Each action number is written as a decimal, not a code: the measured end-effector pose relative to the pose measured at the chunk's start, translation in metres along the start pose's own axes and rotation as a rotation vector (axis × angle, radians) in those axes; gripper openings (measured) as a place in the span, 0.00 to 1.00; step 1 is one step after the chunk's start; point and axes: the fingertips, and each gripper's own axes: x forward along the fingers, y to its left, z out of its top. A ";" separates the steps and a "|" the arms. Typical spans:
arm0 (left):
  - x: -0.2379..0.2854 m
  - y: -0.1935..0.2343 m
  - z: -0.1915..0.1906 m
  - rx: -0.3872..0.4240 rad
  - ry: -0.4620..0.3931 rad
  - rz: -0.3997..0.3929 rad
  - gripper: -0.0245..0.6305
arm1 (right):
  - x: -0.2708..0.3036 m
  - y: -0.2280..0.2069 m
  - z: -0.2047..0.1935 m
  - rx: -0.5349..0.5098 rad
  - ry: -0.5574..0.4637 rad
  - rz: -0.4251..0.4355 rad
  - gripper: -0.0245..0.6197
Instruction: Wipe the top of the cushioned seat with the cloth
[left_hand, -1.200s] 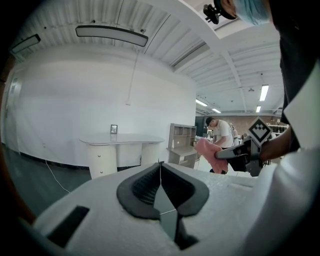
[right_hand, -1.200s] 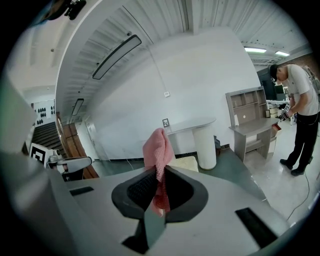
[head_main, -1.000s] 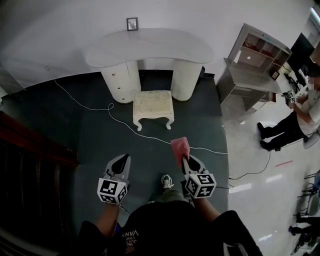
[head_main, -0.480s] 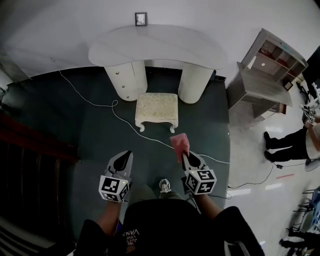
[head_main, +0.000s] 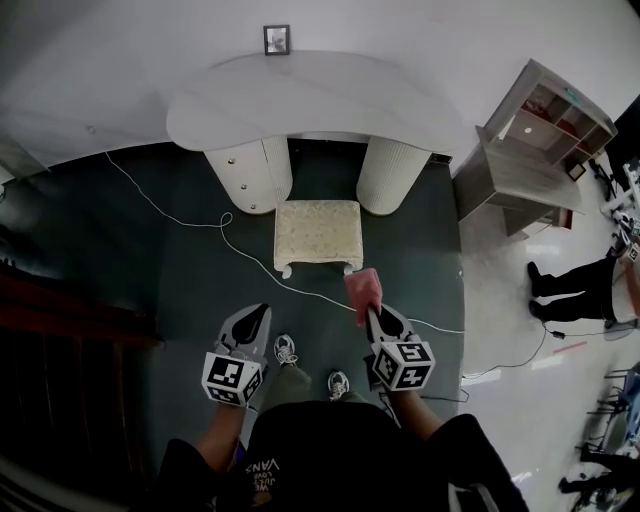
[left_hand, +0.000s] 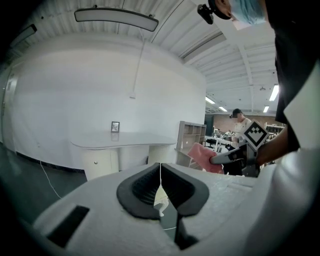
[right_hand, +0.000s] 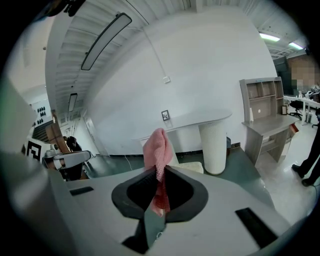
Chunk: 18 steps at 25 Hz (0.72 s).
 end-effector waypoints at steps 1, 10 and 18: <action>0.006 0.011 0.005 0.008 0.000 -0.013 0.07 | 0.010 0.004 0.006 0.005 -0.005 -0.010 0.09; 0.046 0.107 0.035 0.052 -0.007 -0.109 0.07 | 0.091 0.039 0.044 0.039 -0.055 -0.095 0.09; 0.078 0.157 0.034 0.067 0.016 -0.154 0.07 | 0.142 0.051 0.061 0.055 -0.069 -0.131 0.09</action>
